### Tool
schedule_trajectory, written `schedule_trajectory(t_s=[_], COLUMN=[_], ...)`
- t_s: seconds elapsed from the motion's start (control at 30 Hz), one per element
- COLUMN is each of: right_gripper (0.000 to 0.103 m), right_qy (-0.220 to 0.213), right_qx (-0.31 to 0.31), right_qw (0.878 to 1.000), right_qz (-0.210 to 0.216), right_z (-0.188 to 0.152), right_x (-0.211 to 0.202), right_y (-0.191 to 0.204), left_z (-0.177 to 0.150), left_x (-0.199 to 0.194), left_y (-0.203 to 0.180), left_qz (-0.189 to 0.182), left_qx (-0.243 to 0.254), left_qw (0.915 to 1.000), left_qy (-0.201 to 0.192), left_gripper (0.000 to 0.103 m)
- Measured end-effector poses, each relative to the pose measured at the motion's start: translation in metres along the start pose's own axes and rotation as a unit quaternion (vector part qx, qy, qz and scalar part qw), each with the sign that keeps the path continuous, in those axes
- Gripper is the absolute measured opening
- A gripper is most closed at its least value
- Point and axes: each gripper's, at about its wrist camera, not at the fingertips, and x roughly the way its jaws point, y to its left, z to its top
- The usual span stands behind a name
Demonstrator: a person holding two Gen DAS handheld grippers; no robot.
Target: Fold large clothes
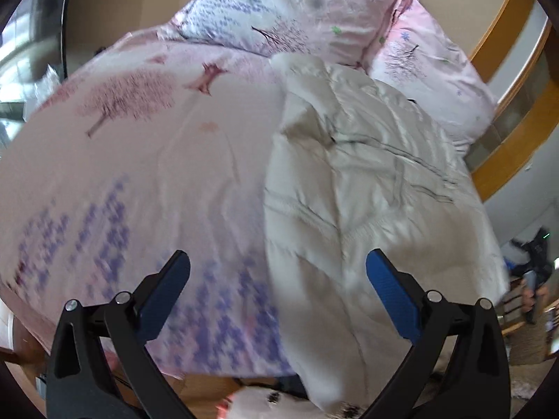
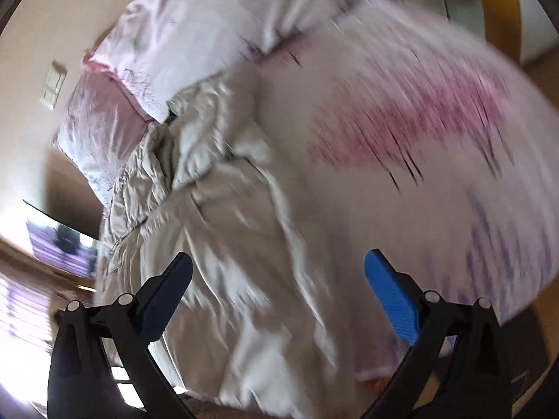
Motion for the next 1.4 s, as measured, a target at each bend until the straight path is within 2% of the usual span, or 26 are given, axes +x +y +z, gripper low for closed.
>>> schedule_trajectory(t_s=[0.17, 0.23, 0.3, 0.33, 0.43, 0.7, 0.9, 1.0, 1.07, 1.13, 1.23, 1.4], right_gripper=[0.086, 0.075, 0.071, 0.069, 0.069, 0.069, 0.069, 0.069, 0.062, 0.041, 0.028, 0.021], right_qy=[0.032, 0.048, 0.063, 0.067, 0.077, 0.089, 0.101, 0.099, 0.097, 0.098, 0.087, 0.063], right_qx=[0.041, 0.05, 0.056, 0.056, 0.056, 0.049, 0.037, 0.037, 0.033, 0.026, 0.015, -0.005], right_qw=[0.996, 0.993, 0.989, 0.989, 0.984, 0.977, 0.975, 0.975, 0.977, 0.978, 0.98, 0.985], right_qz=[0.07, 0.096, 0.118, 0.121, 0.149, 0.188, 0.195, 0.197, 0.189, 0.182, 0.176, 0.161], right_z=[-0.022, -0.028, -0.034, -0.035, -0.042, -0.054, -0.061, -0.062, -0.063, -0.065, -0.066, -0.063], right_x=[0.004, 0.01, 0.014, 0.016, 0.018, 0.02, 0.024, 0.025, 0.026, 0.027, 0.024, 0.013], right_y=[-0.024, -0.029, -0.033, -0.033, -0.035, -0.03, -0.023, -0.021, -0.017, -0.012, -0.008, 0.005], left_z=[-0.017, -0.022, -0.026, -0.029, -0.036, -0.052, -0.057, -0.058, -0.06, -0.061, -0.061, -0.051], left_x=[0.0, -0.002, -0.002, -0.001, -0.002, -0.002, -0.001, 0.0, 0.0, 0.0, -0.004, -0.018], left_y=[0.001, -0.001, -0.003, -0.004, -0.009, -0.017, -0.019, -0.019, -0.017, -0.015, -0.018, -0.023], left_qz=[-0.043, -0.055, -0.08, -0.088, -0.095, -0.138, -0.153, -0.145, -0.132, -0.126, -0.113, -0.104], left_qx=[-0.034, -0.038, -0.049, -0.055, -0.057, -0.092, -0.11, -0.121, -0.126, -0.128, -0.117, -0.094], left_qw=[0.9982, 0.9974, 0.9948, 0.9936, 0.9925, 0.9839, 0.9798, 0.9799, 0.9812, 0.9817, 0.9851, 0.9896], left_qy=[0.023, 0.027, 0.039, 0.044, 0.051, 0.067, 0.066, 0.065, 0.065, 0.064, 0.058, 0.032], left_gripper=[0.096, 0.088, 0.078, 0.076, 0.073, 0.072, 0.069, 0.055, 0.045, 0.034, 0.024, 0.016])
